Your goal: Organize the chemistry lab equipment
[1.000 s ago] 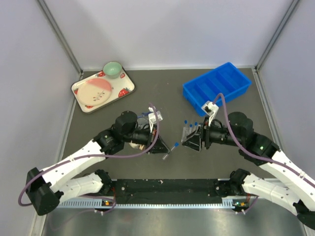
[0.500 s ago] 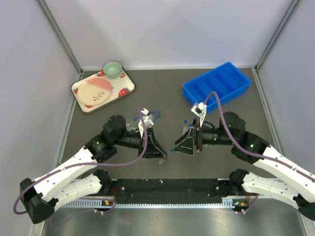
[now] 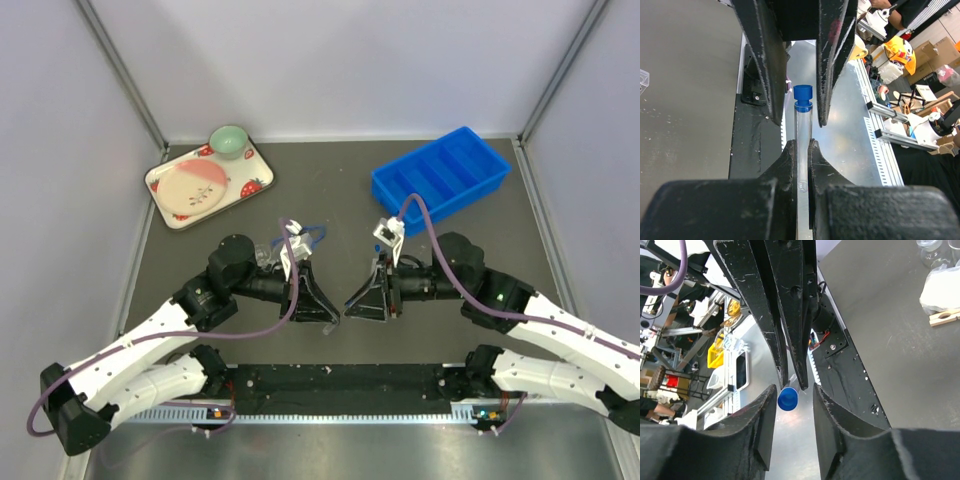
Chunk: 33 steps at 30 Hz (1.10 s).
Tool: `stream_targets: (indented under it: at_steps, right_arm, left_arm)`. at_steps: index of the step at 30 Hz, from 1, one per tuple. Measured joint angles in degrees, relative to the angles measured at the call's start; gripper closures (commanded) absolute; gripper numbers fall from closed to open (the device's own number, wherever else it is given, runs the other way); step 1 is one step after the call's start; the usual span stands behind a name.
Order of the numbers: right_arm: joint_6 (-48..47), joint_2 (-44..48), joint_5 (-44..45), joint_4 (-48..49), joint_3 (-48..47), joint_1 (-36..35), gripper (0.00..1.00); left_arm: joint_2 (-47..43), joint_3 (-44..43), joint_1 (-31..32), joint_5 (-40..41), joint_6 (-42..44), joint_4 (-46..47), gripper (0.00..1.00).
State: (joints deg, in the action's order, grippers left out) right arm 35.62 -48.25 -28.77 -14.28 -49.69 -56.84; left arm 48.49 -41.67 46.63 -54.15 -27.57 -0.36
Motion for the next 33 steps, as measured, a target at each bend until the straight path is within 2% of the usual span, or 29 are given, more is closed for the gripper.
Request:
stream_targets:
  at_steps: [9,11,13,14,16,17,20,27,33]
  right_arm:
    - [0.0,-0.1,0.6,0.4,0.0,-0.8,0.99]
    - [0.0,-0.1,0.7,0.3,0.0,-0.8,1.00]
    - [-0.1,-0.1,1.0,0.1,0.0,-0.8,1.00]
    - [-0.1,-0.1,1.2,-0.1,0.0,-0.8,1.00]
    - [-0.4,-0.1,2.2,-0.6,0.0,-0.8,1.00]
    - [-0.5,-0.1,2.9,-0.5,0.0,-0.8,1.00]
    - [-1.1,0.1,5.6,-0.8,-0.2,-0.9,1.00]
    - [-4.2,0.8,14.4,-6.3,-2.1,-1.0,1.00]
    - [-7.8,1.7,27.4,-16.0,-6.0,-0.7,1.00]
  left_arm:
    - [0.2,0.0,0.0,0.1,-0.6,0.0,1.00]
    - [0.3,0.0,0.0,0.2,-0.7,0.0,0.85]
    - [0.7,0.0,0.0,0.2,-0.7,-0.1,0.78]
    - [0.9,0.0,0.0,0.4,-0.8,-0.1,0.64]
    - [1.4,0.0,0.0,1.0,-0.3,-0.2,0.50]
    - [1.7,0.0,0.0,1.6,-0.2,-0.2,0.39]
    - [2.7,0.0,0.0,3.1,0.6,-1.3,0.21]
    - [3.3,-0.1,0.0,6.5,2.1,-3.6,0.02]
    - [4.1,-2.9,0.0,13.7,4.8,-10.6,0.01]
